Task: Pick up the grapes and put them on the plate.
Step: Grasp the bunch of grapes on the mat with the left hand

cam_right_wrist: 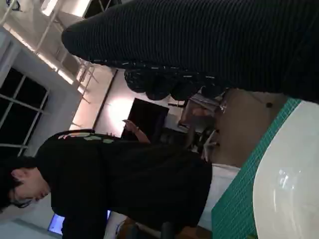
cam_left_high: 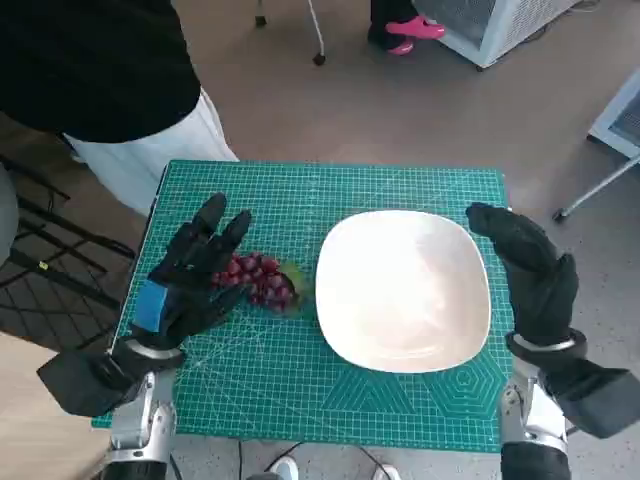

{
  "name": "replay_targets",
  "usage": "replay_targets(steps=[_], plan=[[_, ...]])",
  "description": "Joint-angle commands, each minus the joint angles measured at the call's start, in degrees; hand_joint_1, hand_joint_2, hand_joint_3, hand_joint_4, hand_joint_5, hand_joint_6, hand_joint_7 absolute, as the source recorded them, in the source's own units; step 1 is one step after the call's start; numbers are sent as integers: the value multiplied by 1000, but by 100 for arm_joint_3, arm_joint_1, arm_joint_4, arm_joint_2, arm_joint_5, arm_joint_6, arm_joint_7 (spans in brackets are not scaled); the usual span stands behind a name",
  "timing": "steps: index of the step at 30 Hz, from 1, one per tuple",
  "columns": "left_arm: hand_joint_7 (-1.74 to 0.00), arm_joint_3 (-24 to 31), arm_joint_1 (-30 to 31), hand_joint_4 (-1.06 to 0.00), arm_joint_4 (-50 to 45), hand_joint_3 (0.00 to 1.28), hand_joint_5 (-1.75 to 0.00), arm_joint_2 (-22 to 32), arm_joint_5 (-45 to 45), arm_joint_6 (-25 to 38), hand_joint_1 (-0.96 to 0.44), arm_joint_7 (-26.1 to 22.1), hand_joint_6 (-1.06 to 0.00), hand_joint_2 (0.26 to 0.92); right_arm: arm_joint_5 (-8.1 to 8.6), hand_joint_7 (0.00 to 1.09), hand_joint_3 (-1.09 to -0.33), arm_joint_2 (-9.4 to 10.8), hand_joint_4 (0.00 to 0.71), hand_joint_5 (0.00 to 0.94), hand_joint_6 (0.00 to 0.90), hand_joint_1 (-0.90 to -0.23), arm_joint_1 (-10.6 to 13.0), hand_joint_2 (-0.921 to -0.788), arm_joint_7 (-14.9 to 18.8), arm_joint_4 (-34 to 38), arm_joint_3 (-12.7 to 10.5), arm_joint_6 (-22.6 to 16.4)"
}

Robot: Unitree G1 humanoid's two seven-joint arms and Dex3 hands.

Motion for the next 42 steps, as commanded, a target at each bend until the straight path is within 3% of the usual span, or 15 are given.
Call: replay_targets(steps=[1,42], plan=[[-67,41,-16,-350,21,317,-1,-15,-20,-88,-167,-21,-332,921,61,1,-611,47,339,0,293,-525,35,-921,49,111,-23,21],[-66,32,7,-347,-87,320,0,-48,-50,-32,-180,-34,-327,921,57,0,-612,76,339,0,293,-527,-17,-921,88,117,-43,62]])
